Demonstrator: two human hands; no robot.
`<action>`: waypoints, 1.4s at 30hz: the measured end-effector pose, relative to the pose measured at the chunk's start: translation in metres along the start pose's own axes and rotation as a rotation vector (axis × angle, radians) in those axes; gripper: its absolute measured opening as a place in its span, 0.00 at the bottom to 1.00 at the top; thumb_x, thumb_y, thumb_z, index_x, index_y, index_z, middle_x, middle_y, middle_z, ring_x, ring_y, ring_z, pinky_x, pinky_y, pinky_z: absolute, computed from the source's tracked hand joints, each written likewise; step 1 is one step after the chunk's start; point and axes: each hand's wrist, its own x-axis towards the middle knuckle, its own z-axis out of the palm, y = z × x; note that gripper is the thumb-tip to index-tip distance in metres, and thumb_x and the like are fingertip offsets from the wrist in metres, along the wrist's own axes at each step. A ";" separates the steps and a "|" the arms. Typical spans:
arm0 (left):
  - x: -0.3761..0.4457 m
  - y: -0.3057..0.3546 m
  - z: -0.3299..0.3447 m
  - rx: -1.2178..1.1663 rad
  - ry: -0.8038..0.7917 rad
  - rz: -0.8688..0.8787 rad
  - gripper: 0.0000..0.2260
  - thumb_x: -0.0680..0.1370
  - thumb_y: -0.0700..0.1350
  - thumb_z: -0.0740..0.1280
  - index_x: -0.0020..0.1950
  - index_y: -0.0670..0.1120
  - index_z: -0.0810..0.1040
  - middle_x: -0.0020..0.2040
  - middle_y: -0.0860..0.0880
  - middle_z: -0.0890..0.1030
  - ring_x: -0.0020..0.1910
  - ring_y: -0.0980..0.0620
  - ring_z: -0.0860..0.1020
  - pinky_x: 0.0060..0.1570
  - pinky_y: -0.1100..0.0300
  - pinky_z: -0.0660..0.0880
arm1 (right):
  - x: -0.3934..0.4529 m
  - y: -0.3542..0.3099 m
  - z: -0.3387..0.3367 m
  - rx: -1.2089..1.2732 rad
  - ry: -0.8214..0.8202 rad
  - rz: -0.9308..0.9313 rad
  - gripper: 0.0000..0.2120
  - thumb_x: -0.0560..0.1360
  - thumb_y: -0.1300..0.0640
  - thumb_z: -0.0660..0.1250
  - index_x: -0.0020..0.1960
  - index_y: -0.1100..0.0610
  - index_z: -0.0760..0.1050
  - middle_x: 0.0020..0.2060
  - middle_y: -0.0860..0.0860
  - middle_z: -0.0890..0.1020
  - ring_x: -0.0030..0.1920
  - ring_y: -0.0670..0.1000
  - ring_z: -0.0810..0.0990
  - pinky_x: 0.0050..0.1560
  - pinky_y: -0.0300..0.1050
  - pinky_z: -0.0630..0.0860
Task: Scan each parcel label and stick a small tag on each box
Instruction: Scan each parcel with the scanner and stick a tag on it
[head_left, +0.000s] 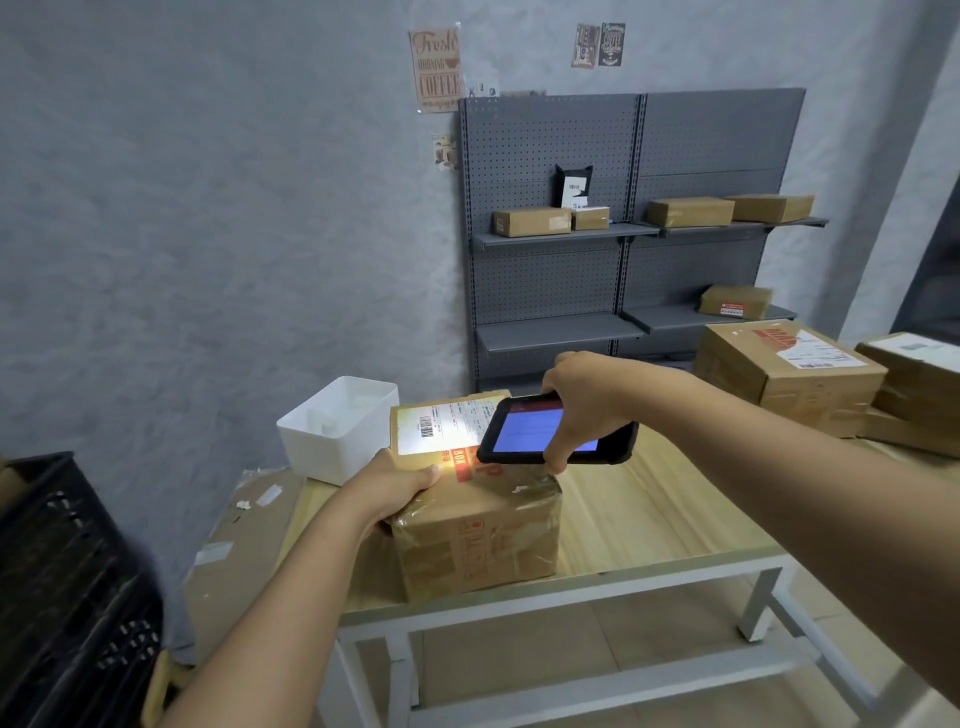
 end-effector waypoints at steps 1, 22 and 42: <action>0.000 0.000 0.000 -0.002 0.002 -0.003 0.11 0.77 0.55 0.67 0.55 0.53 0.70 0.43 0.55 0.79 0.39 0.55 0.78 0.26 0.64 0.70 | 0.000 -0.001 -0.001 -0.003 0.008 -0.004 0.33 0.55 0.38 0.76 0.52 0.56 0.75 0.50 0.50 0.73 0.47 0.53 0.78 0.42 0.48 0.78; -0.017 0.023 0.010 0.150 0.272 0.282 0.30 0.74 0.53 0.69 0.71 0.63 0.60 0.61 0.56 0.78 0.57 0.48 0.78 0.55 0.52 0.75 | -0.017 0.015 -0.022 -0.032 0.041 0.058 0.31 0.53 0.36 0.76 0.47 0.55 0.75 0.48 0.51 0.74 0.45 0.54 0.79 0.43 0.49 0.79; -0.005 0.000 0.012 0.177 0.054 0.044 0.33 0.75 0.59 0.68 0.74 0.51 0.58 0.68 0.50 0.72 0.63 0.48 0.73 0.51 0.60 0.70 | 0.026 0.085 0.141 0.404 0.091 0.460 0.32 0.60 0.39 0.76 0.52 0.56 0.68 0.48 0.52 0.68 0.37 0.47 0.71 0.29 0.40 0.65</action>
